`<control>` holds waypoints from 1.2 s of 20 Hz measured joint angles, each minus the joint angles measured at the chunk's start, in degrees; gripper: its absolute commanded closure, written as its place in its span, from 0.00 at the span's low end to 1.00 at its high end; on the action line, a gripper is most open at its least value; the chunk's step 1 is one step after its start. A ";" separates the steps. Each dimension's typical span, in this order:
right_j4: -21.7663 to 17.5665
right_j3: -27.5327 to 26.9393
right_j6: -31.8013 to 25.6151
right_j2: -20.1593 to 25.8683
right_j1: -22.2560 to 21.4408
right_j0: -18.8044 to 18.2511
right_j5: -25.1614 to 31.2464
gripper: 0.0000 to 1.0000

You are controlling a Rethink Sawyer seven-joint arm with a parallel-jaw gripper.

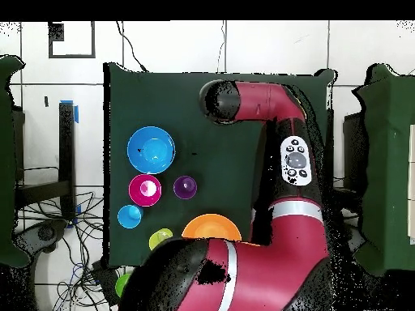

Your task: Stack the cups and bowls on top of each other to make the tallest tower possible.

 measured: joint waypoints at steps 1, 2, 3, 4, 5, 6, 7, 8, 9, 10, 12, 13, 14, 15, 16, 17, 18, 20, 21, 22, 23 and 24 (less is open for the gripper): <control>0.00 0.00 0.00 0.02 -0.35 -0.03 0.31 0.00; 0.00 0.02 0.00 0.03 -1.13 -0.11 0.96 0.00; 0.00 0.01 0.00 0.05 -1.38 -0.15 1.15 0.00; 0.00 0.01 0.00 0.07 -1.63 -0.18 1.33 0.00; 0.00 0.02 0.00 0.18 -2.41 -0.38 1.82 0.00; 0.00 0.03 0.00 0.26 -2.73 -0.49 1.92 0.00; -0.01 0.15 0.00 0.42 -3.13 -0.73 1.94 0.00; -0.01 0.27 0.00 0.57 -3.52 -0.96 1.96 0.00; -0.02 0.35 0.00 0.65 -3.73 -1.12 1.97 0.00; -0.02 0.43 0.00 0.73 -3.94 -1.28 1.98 0.00; -0.12 0.61 0.00 0.93 -4.42 -1.87 1.96 0.00; -0.15 0.71 0.00 1.04 -4.60 -2.26 1.96 0.00; -0.19 0.89 0.00 1.20 -4.78 -2.80 1.98 0.00; -0.23 1.00 0.00 1.31 -4.87 -3.14 1.98 0.00; -0.23 1.06 0.00 1.40 -4.92 -3.40 1.98 0.00; -0.27 1.20 0.00 1.61 -5.00 -3.90 1.98 0.00; -0.31 1.29 0.00 1.78 -5.04 -4.33 1.96 0.00; -0.46 1.62 0.00 2.21 -5.05 -5.35 1.96 0.00; -0.56 1.74 0.00 2.31 -5.05 -5.59 1.96 0.00; -0.65 1.86 0.00 2.40 -5.05 -5.83 1.96 0.00; -1.06 2.26 0.00 2.58 -5.05 -6.45 1.96 0.00; -1.26 2.47 0.00 2.64 -5.04 -6.75 1.96 0.00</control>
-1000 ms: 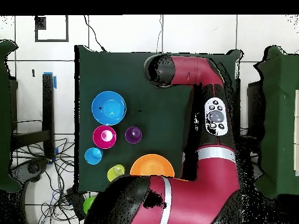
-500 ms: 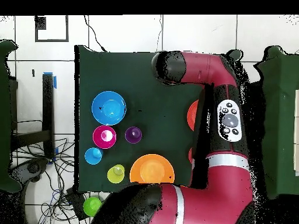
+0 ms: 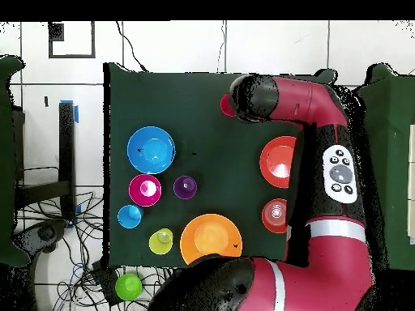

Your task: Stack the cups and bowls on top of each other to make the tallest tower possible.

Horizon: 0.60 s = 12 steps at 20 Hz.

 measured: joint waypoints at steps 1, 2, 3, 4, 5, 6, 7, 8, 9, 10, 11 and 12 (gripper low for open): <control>-0.30 0.27 0.00 0.05 0.00 -0.34 0.00 0.00; -0.47 0.42 0.00 0.07 0.00 -0.52 0.00 0.00; -1.01 0.80 0.00 0.07 -0.01 -0.94 0.00 0.00; -1.24 0.91 -0.01 0.07 -0.01 -1.09 0.00 0.00; -1.77 1.17 -0.01 0.15 0.01 -1.47 0.00 0.00; -2.16 1.29 -0.01 0.26 0.05 -1.74 0.00 0.00; -2.36 1.33 -0.01 0.30 0.06 -1.87 0.00 0.00; -2.71 1.46 -0.01 0.44 0.11 -2.15 0.00 0.00; -2.80 1.49 -0.01 0.49 0.11 -2.21 0.00 0.00; -3.06 1.57 -0.01 0.65 0.13 -2.37 0.00 0.00; -3.32 1.65 -0.01 0.81 0.15 -2.52 0.00 0.00; -3.58 1.73 -0.01 0.97 0.18 -2.68 0.00 0.00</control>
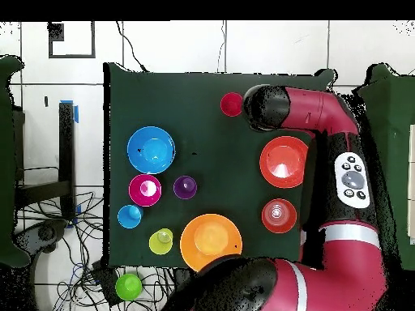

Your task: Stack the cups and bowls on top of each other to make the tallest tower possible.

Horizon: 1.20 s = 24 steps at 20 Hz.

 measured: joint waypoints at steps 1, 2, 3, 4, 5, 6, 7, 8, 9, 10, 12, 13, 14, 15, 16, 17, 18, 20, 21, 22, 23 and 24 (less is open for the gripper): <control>-0.18 0.01 -0.01 0.11 0.01 -0.08 0.00 0.00; -0.36 0.02 -0.01 0.22 0.01 -0.17 0.00 0.00; -0.59 0.02 -0.01 0.40 0.02 -0.29 0.00 0.00; -0.80 0.02 -0.01 0.54 0.02 -0.39 0.00 0.00; -1.18 0.03 -0.01 0.78 0.03 -0.57 0.00 0.00; -1.70 0.02 -0.01 1.18 0.04 -0.82 0.00 0.00; -1.87 0.03 -0.03 1.31 0.05 -0.89 0.00 0.00; -2.04 0.03 -0.05 1.44 0.05 -0.96 0.00 0.00; -2.53 0.02 -0.06 1.81 0.06 -1.15 0.00 0.00; -2.88 0.03 -0.06 2.08 0.07 -1.27 0.00 0.00; -3.52 0.03 -0.06 2.66 0.12 -1.50 -0.01 0.00; -4.22 0.03 -0.06 3.23 0.19 -1.74 0.01 0.00; -4.49 0.03 -0.06 3.44 0.23 -1.85 0.00 0.00; -4.75 0.02 -0.07 3.66 0.26 -1.96 -0.01 0.00; -5.35 0.02 -0.18 4.19 0.39 -2.31 -0.01 0.00; -5.63 0.02 -0.28 4.50 0.49 -2.53 -0.01 0.00; -5.85 0.02 -0.39 4.74 0.61 -2.72 -0.01 0.00; -6.25 0.02 -0.61 5.21 0.85 -3.08 0.00 0.00; -6.63 0.02 -0.85 5.76 1.22 -3.51 -0.02 0.00; -7.05 0.02 -1.05 6.18 1.49 -3.88 -0.02 0.00; -7.46 0.02 -1.25 6.60 1.77 -4.25 -0.02 0.00; -7.78 0.02 -1.41 6.86 1.95 -4.51 -0.01 0.00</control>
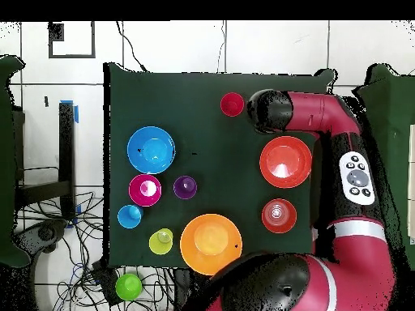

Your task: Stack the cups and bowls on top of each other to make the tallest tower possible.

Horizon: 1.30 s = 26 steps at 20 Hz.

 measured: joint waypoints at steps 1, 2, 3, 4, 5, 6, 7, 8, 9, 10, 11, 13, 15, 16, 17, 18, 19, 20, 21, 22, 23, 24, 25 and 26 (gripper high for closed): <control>-0.38 0.00 -0.18 0.31 0.29 -0.35 -0.01 0.00; -0.76 0.01 -0.36 0.63 0.58 -0.70 -0.01 0.00; -0.95 0.01 -0.47 0.77 0.72 -0.86 -0.01 0.00; -1.41 0.01 -0.78 1.16 1.00 -1.27 0.00 0.00; -1.58 0.01 -0.92 1.34 1.10 -1.45 -0.01 0.00; -2.02 0.01 -1.26 1.82 1.28 -1.90 0.00 0.00; -2.21 -0.01 -1.40 2.05 1.36 -2.09 0.00 0.00; -2.39 0.00 -1.57 2.29 1.44 -2.29 0.00 0.00; -2.72 0.00 -2.02 2.90 1.67 -2.83 0.00 0.00; -2.88 0.01 -2.41 3.29 1.87 -3.24 -0.01 0.00; -2.90 0.02 -2.61 3.46 1.95 -3.43 -0.01 0.00; -2.97 0.11 -3.18 3.79 2.10 -3.87 -0.01 0.00; -3.05 0.19 -3.90 4.03 2.15 -4.22 -0.01 0.00; -3.07 0.21 -4.24 4.10 2.14 -4.31 -0.01 0.00; -3.08 0.21 -4.30 4.12 2.14 -4.30 -0.01 0.00; -3.09 0.22 -4.37 4.13 2.14 -4.30 0.00 0.00; -3.16 0.22 -4.38 4.27 2.14 -4.29 0.00 0.00; -3.17 0.22 -4.38 4.31 2.14 -4.28 -0.01 0.00; -3.19 0.22 -4.38 4.38 2.11 -4.28 -0.01 0.00; -3.21 0.22 -4.38 4.45 2.09 -4.28 0.00 0.00; -3.23 0.22 -4.38 4.51 2.07 -4.28 0.00 0.00; -3.26 0.22 -4.38 4.57 2.03 -4.28 0.00 0.00; -3.27 0.22 -4.38 4.65 1.98 -4.28 -0.01 0.00; -3.29 0.22 -4.38 4.82 1.86 -4.28 -0.01 0.00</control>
